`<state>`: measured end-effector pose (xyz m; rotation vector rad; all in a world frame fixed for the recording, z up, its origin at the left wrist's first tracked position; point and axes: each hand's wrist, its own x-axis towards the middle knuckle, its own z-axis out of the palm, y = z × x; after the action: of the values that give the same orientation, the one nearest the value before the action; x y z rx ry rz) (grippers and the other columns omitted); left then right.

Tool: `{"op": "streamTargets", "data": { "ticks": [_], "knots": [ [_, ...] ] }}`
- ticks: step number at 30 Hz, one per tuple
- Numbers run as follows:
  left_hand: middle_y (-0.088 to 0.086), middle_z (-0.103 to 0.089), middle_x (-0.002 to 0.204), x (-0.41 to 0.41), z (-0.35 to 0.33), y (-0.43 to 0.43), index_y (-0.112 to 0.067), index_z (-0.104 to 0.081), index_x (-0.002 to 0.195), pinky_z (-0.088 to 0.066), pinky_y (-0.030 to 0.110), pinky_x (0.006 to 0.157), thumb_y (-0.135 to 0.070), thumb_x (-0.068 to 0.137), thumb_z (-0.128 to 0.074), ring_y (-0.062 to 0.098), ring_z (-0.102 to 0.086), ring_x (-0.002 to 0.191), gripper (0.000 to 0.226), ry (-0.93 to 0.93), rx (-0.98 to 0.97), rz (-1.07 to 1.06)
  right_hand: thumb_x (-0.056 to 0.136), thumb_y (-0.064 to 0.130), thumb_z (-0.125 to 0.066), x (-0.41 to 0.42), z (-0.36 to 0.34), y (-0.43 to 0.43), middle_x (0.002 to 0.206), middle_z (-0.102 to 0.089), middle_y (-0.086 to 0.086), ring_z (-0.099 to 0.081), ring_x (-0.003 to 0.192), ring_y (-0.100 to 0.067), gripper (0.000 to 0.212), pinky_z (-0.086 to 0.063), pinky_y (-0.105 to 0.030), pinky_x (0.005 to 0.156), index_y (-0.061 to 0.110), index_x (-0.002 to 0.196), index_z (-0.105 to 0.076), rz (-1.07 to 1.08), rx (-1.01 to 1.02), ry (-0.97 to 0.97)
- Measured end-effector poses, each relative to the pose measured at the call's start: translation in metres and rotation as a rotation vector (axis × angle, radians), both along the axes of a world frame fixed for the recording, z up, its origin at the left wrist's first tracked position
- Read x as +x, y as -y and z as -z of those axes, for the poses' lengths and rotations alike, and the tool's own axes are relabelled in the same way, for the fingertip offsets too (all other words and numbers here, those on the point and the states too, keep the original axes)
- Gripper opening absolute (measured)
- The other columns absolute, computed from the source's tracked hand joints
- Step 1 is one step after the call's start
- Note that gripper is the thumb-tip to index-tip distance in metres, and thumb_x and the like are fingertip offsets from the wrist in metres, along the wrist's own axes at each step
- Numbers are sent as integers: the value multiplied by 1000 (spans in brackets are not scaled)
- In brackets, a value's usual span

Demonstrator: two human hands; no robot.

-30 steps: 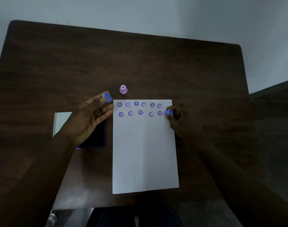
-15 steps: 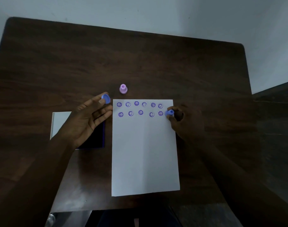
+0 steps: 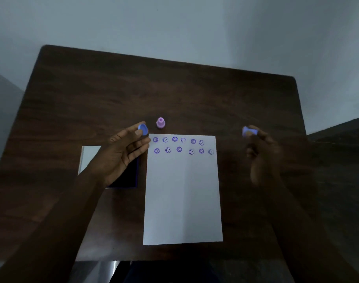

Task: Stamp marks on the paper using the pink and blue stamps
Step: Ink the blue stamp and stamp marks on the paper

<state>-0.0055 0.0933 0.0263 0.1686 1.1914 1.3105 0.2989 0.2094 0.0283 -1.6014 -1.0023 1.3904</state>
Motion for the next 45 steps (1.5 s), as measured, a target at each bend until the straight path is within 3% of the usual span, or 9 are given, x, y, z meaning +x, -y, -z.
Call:
{"op": "streamTargets", "data": {
  "ticks": [4,7,8,12,16,25,31,39,45],
  "knots": [
    [4,-76,105,6,-18,0,-18,-66,121,-59,22,79,-13,93,-56,11,-74,92,30,34,13,23,78,31,-74,-12,-25,11,77,-67,5,-54,62,-6,48,-44,-22,59,15,122,-64,42,-221,-376],
    [5,-77,105,12,-30,4,-19,-67,118,-59,22,76,-12,88,-60,12,-74,93,31,54,26,36,37,43,-94,-43,-35,22,73,-67,4,-57,60,-6,77,-49,-21,57,14,105,-71,-71,-365,-458],
    [4,-76,107,14,-32,6,-20,-68,116,-59,22,75,-12,83,-63,13,-74,95,34,62,29,43,37,41,-94,-51,-37,25,74,-68,4,-57,63,-7,70,-49,-21,60,16,100,-73,-104,-376,-463],
    [2,-76,111,15,-39,13,-20,-71,110,-59,22,76,-9,73,-67,16,-73,100,39,82,51,49,83,26,-69,-89,-38,40,97,-69,-2,-59,76,-12,25,-49,-28,72,20,107,-72,-257,-341,-355],
    [1,-76,110,14,-40,17,-23,-75,102,-60,24,78,-3,81,-67,17,-73,100,31,26,38,70,79,23,-71,-114,-42,52,100,-75,0,-68,78,-15,27,-56,-29,71,21,106,-72,-424,-220,-221],
    [3,-77,107,15,-34,22,-24,-76,97,-58,29,87,-1,77,-71,20,-72,101,30,-108,30,86,81,17,-74,-131,-34,62,91,-77,4,-72,85,-20,21,-60,-28,71,23,101,-73,-462,-148,-143],
    [-1,-78,100,12,-28,24,-22,-75,97,-60,24,79,1,78,-70,16,-74,95,30,-151,34,91,82,19,-73,-134,-33,68,87,-77,5,-72,81,-14,26,-60,-28,73,20,107,-71,-486,-98,-89],
    [-12,-78,94,9,-20,29,-25,-75,95,-57,19,76,-11,78,-76,9,-73,92,22,-424,19,135,81,17,-74,-136,-29,73,81,-75,12,-71,75,-9,18,-59,-21,67,29,95,-71,-486,-63,-48],
    [-27,-74,78,7,-15,35,-37,-71,90,-52,8,66,-14,76,-80,-5,-70,82,29,-568,22,224,82,22,-74,-131,-22,70,95,-75,0,-70,82,-15,27,-59,-25,69,20,109,-72,-589,-92,18]
  ]
}}
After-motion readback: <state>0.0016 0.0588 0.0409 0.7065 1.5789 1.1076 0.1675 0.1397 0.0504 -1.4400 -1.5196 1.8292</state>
